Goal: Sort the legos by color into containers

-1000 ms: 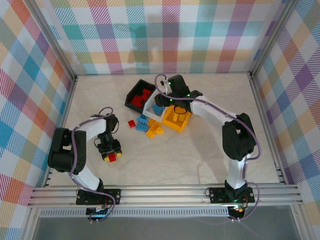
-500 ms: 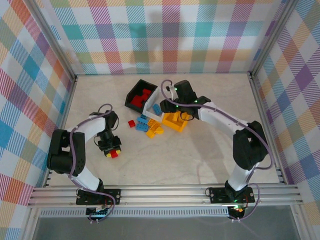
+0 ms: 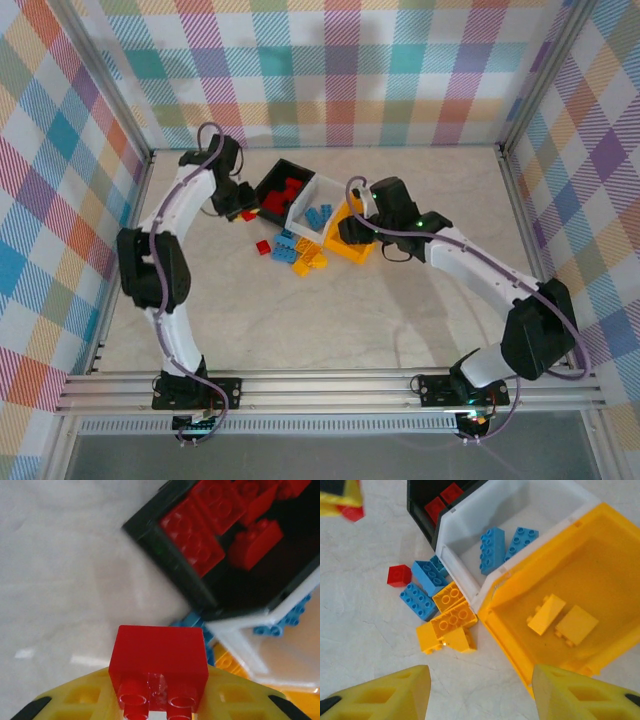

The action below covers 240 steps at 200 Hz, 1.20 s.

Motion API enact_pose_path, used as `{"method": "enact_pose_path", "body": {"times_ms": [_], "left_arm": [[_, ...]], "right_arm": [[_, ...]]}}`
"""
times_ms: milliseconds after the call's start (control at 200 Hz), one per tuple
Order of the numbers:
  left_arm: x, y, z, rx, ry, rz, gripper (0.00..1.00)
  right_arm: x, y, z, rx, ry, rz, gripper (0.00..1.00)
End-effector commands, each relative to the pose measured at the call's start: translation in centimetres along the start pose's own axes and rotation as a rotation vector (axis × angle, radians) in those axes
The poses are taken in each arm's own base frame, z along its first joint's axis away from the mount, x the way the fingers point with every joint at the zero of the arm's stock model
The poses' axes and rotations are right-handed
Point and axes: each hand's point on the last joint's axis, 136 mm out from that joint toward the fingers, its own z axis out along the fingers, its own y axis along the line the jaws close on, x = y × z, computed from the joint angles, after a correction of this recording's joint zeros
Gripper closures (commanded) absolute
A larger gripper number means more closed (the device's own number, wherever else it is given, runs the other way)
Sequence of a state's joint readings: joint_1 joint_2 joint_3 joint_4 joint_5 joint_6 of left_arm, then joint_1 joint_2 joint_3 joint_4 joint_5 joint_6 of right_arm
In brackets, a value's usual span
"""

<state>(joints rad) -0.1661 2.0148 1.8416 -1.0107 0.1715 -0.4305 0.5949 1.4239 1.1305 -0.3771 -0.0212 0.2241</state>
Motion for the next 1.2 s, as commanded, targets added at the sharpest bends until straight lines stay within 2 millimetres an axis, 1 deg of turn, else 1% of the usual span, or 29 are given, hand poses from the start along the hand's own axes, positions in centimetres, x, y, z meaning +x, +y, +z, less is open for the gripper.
{"method": "enact_pose_path", "body": {"times_ms": [0,15,120,275,380,505,620,785,870,940,995,1080,1120,1195], "left_arm": [[-1.7,-2.4,1.4,0.047,0.016,-0.014,0.66],[-2.1,-2.9,1.4,0.055,0.008,-0.011,0.66],[-3.9,-5.1,2.9,0.084,-0.002,-0.006,0.66],[-4.9,-7.2,4.8,0.108,0.005,-0.007,0.66],[-5.0,-7.7,5.8,0.118,0.011,-0.014,0.65],[-4.7,-8.0,6.4,0.123,0.022,-0.017,0.58],[-4.6,-8.0,6.4,0.12,0.026,-0.015,0.52],[-4.5,-8.5,5.5,0.14,0.021,-0.008,0.47],[-4.4,-8.9,4.5,0.152,0.014,0.001,0.46],[-4.2,-9.0,3.0,0.147,0.002,0.025,0.45],[-3.8,-8.5,1.8,0.124,-0.007,0.051,0.45],[-2.8,-7.2,0.1,0.074,-0.013,0.085,0.45],[-2.0,-6.3,-0.4,0.052,-0.008,0.094,0.44],[-0.5,-5.1,-1.9,0.034,-0.024,0.106,0.43]], "right_arm": [[0.9,-0.2,-1.4,0.01,0.007,0.001,0.43],[0.9,-0.2,-1.5,0.01,0.007,0.0,0.43],[1.7,-0.4,-1.7,0.014,0.018,-0.009,0.43],[2.3,-0.4,-1.4,0.01,0.039,-0.013,0.42],[2.4,-0.3,-1.2,0.002,0.042,-0.014,0.42],[2.4,-0.2,-0.9,-0.004,0.051,-0.025,0.42],[2.5,-0.1,-0.7,-0.013,0.055,-0.027,0.41],[2.6,0.2,-0.5,-0.028,0.062,-0.025,0.41],[2.6,0.3,-0.5,-0.034,0.062,-0.02,0.41],[2.7,0.3,-0.5,-0.04,0.065,-0.015,0.41],[2.9,0.4,-0.3,-0.045,0.067,-0.008,0.41],[3.1,0.5,0.0,-0.053,0.068,0.008,0.41],[3.1,0.6,0.1,-0.058,0.068,0.014,0.41],[3.3,0.8,0.5,-0.064,0.074,0.02,0.4]]}}
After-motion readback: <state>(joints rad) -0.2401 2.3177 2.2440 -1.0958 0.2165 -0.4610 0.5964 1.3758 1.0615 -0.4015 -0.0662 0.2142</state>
